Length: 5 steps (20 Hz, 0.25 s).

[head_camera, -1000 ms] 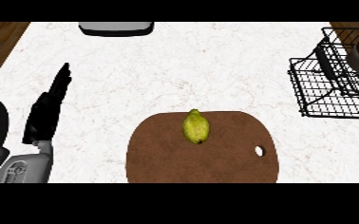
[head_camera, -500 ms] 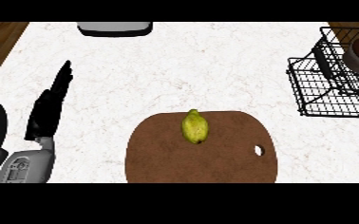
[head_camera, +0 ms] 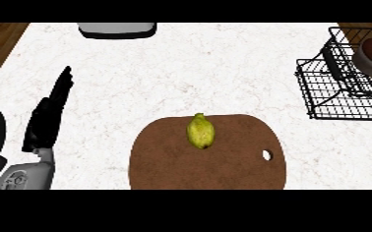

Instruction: Pick the cupcake from the cutting board and place it in the tiered basket

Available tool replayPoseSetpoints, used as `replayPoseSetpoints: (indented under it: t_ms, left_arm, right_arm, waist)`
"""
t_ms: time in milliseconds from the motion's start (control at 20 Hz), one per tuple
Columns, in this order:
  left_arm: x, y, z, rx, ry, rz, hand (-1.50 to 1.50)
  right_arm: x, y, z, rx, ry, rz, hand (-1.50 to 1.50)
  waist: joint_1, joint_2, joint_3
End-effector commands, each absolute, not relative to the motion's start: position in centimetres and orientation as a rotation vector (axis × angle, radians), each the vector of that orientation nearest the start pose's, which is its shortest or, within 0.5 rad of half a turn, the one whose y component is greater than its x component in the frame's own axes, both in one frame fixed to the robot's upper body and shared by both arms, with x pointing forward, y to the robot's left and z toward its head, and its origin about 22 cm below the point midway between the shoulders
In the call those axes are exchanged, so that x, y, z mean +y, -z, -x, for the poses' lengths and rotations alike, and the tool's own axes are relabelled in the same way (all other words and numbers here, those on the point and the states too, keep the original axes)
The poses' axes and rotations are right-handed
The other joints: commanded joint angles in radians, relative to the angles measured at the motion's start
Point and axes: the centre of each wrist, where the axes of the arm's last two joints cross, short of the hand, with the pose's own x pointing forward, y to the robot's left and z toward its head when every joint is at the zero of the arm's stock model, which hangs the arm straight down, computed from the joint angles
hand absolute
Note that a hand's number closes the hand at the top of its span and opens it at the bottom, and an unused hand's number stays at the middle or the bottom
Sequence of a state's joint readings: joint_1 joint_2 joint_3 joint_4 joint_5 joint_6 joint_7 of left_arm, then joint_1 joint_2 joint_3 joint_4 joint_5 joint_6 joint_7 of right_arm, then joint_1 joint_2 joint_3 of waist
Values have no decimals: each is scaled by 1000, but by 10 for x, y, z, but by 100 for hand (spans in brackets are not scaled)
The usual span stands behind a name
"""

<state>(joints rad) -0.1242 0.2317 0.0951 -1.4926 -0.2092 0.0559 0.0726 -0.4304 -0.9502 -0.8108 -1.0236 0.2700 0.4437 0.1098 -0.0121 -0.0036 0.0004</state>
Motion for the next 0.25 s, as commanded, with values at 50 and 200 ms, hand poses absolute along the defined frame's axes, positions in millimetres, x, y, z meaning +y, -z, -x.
replayPoseSetpoints:
  t_ms: [50,200]
  left_arm:
    - [305,-45,-279,-1541,196,-464,0]
    - [297,-28,-271,-1525,225,-461,0]
  right_arm:
    - [-611,-242,-161,-1428,-49,919,-150]
    - [-634,-243,-132,-1484,-14,876,-150]
  waist:
    - [-10,2,1]
    - [-3,3,1]
